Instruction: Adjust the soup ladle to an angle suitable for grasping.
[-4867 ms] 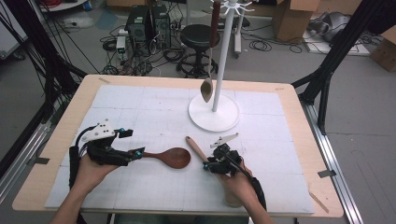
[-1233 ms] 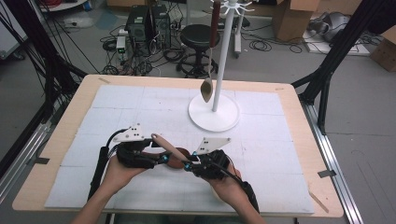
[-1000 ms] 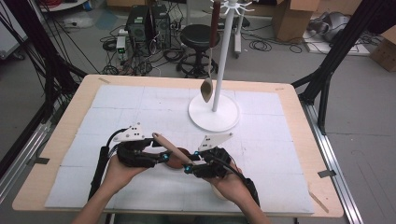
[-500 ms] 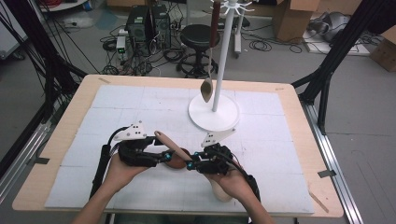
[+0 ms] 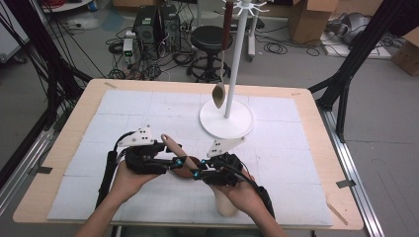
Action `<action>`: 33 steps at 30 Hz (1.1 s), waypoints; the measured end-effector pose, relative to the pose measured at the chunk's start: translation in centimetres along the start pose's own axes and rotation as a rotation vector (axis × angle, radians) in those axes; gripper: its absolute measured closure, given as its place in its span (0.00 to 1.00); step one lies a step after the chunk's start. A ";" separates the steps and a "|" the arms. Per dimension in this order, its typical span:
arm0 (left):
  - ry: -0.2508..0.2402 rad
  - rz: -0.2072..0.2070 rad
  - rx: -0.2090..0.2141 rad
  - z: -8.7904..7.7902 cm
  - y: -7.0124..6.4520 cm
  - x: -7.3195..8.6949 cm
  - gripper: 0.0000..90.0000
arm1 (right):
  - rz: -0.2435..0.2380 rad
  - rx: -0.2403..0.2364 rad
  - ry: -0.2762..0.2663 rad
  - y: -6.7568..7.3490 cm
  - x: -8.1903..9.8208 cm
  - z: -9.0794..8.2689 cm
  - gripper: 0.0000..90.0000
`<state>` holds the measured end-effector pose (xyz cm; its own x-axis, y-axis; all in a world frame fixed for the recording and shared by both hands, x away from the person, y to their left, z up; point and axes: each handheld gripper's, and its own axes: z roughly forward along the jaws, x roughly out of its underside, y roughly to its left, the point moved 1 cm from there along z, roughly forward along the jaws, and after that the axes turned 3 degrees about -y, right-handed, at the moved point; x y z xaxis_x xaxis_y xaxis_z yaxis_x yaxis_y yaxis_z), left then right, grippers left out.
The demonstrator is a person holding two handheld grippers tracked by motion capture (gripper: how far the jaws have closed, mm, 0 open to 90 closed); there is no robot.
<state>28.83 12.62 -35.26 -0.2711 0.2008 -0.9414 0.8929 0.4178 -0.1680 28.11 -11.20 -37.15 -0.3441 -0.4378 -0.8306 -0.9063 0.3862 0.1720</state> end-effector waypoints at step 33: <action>0.022 0.034 0.040 0.6 -0.5 0.1 0.52 | 0.072 0.059 -0.227 -1.2 -2.3 -4.3 0.83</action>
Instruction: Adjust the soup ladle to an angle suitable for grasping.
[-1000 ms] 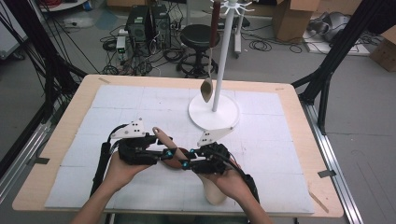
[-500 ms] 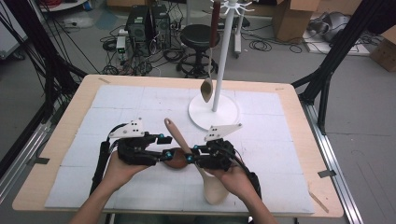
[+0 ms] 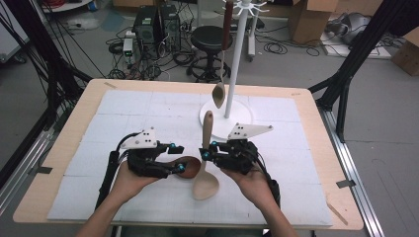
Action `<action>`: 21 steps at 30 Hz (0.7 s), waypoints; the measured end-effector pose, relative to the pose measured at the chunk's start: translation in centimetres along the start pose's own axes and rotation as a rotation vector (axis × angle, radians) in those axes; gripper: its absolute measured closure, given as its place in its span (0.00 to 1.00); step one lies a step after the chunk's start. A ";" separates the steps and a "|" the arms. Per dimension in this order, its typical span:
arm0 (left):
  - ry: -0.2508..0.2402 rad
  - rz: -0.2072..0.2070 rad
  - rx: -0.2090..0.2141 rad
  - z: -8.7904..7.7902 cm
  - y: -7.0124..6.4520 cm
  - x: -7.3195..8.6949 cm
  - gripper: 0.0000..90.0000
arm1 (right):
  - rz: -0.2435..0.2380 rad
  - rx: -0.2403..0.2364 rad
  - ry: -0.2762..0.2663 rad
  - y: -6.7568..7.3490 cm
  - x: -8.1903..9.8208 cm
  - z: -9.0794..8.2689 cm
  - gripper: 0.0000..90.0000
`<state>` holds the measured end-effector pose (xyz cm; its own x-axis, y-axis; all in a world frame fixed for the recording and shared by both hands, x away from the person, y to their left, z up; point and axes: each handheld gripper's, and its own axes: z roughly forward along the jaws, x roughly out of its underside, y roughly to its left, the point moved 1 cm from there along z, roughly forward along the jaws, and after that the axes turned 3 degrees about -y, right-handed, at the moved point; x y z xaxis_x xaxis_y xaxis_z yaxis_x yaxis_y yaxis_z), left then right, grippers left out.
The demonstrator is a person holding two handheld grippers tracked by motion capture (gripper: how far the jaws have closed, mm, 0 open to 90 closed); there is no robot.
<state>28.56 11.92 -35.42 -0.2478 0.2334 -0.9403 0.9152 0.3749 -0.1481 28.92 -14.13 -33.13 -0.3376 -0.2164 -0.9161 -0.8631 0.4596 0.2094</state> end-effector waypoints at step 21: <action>0.032 0.048 0.031 2.3 -1.1 0.4 0.71 | -0.025 -0.002 -0.045 2.6 -1.2 0.9 0.84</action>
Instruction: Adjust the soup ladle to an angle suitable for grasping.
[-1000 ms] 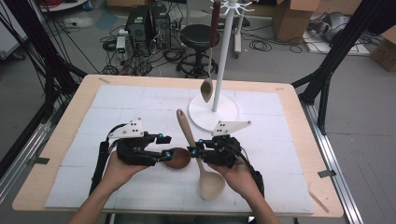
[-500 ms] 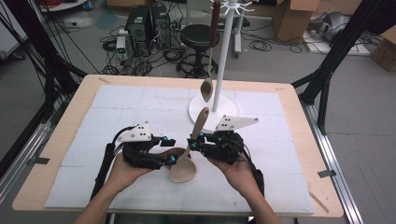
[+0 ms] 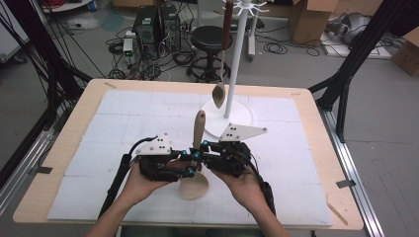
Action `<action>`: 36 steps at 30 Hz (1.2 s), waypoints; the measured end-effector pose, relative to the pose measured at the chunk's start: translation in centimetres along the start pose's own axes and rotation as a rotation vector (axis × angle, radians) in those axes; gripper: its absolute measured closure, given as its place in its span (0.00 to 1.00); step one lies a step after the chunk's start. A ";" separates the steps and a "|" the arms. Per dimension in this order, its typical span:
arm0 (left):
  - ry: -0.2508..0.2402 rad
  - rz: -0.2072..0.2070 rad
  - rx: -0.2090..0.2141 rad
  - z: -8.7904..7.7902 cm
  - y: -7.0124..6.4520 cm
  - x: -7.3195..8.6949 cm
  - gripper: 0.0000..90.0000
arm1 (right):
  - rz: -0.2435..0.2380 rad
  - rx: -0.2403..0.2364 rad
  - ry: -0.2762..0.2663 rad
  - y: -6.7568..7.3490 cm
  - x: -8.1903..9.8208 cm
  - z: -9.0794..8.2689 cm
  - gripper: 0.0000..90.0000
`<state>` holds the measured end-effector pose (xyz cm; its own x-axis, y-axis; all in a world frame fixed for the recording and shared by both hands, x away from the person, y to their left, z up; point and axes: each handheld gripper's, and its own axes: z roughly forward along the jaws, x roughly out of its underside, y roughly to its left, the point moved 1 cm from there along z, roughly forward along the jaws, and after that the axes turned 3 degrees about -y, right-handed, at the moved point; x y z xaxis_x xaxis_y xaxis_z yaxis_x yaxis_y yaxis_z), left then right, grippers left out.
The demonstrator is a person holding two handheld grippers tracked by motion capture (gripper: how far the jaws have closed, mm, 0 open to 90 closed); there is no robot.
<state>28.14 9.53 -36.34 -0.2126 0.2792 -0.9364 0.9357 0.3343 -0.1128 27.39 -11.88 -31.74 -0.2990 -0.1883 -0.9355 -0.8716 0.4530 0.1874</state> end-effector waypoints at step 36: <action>-0.013 0.018 0.010 -3.4 1.0 0.2 0.61 | -0.042 -0.032 -0.112 -1.8 -1.2 -1.6 0.84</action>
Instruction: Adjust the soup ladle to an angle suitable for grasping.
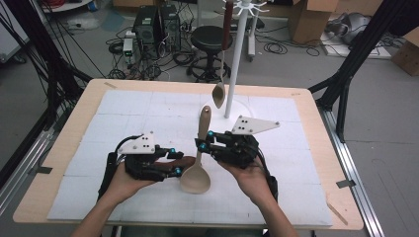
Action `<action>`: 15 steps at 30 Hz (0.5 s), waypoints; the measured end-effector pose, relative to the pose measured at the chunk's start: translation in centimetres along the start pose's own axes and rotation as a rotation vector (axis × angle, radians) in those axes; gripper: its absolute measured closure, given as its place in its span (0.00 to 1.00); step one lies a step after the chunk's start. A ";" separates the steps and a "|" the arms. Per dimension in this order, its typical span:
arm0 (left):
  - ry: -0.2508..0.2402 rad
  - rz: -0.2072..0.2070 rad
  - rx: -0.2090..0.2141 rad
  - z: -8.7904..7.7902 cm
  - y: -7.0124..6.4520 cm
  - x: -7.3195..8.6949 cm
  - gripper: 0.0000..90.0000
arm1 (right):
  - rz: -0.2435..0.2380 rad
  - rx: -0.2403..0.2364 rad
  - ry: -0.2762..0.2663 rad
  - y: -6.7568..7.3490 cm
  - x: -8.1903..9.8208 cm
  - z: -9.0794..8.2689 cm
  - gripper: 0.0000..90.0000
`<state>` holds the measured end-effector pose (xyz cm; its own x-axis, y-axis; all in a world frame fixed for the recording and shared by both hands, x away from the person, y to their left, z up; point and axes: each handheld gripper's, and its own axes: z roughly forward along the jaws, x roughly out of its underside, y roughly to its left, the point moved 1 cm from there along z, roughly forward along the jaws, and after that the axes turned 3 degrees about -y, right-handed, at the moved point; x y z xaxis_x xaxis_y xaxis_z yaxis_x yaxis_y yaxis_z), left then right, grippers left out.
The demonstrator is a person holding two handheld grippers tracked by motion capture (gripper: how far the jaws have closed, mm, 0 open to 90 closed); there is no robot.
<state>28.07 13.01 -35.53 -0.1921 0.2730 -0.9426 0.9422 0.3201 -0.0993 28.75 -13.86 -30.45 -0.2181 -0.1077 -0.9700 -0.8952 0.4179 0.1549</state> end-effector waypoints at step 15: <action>-0.008 -0.020 -0.097 -3.5 1.1 1.3 0.50 | 0.010 0.056 0.014 -2.8 -0.8 -1.5 0.84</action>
<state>27.87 16.89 -35.75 -0.2080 0.2583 -0.9434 0.9071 0.4119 -0.0872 30.85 -16.34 -29.82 -0.2328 -0.1154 -0.9656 -0.8697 0.4691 0.1536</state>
